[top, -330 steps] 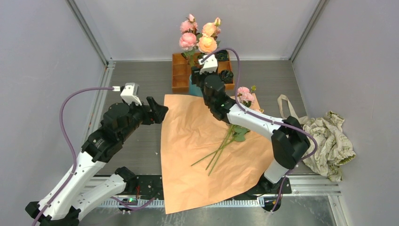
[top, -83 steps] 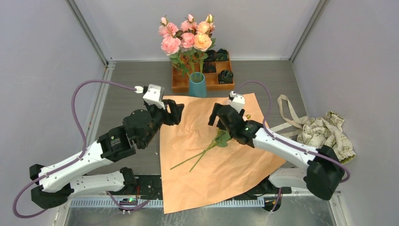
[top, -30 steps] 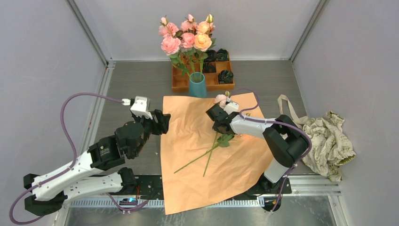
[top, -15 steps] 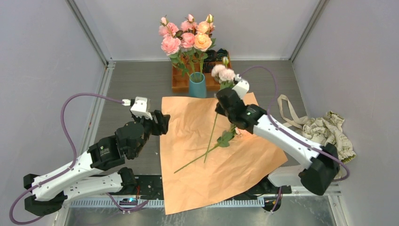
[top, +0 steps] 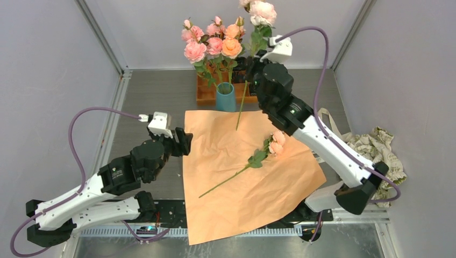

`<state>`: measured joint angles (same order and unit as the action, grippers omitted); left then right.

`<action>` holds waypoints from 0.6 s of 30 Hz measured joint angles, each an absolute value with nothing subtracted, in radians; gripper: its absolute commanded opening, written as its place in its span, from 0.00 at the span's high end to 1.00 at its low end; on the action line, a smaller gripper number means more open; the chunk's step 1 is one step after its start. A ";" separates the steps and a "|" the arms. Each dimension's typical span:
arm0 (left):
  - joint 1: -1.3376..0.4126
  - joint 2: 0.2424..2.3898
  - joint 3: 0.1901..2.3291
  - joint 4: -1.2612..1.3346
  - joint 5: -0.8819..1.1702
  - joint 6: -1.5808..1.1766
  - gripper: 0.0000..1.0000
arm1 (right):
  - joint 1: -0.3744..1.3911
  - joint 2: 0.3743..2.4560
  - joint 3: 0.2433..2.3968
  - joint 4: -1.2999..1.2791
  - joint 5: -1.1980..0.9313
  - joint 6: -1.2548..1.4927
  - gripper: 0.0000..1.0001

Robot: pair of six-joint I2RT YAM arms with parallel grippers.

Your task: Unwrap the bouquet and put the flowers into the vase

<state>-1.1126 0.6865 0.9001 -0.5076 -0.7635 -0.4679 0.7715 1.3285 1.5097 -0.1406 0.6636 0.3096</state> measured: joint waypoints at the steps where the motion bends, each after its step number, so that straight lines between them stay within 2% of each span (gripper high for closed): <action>1: -1.113 0.687 0.901 -0.514 -0.762 -0.469 0.35 | 0.772 1.359 1.530 -0.099 0.667 0.268 0.99; 8: -1.113 0.690 0.903 -0.553 -0.757 -0.495 0.35 | 0.772 1.574 1.587 0.205 0.669 -0.010 0.99; 13: -1.113 0.686 0.903 -0.578 -0.751 -0.521 0.36 | 0.772 1.709 1.664 0.323 0.667 -0.128 0.99; 18: -1.113 0.674 0.903 -0.604 -0.752 -0.531 0.36 | 0.772 1.750 1.726 0.396 0.654 -0.179 0.99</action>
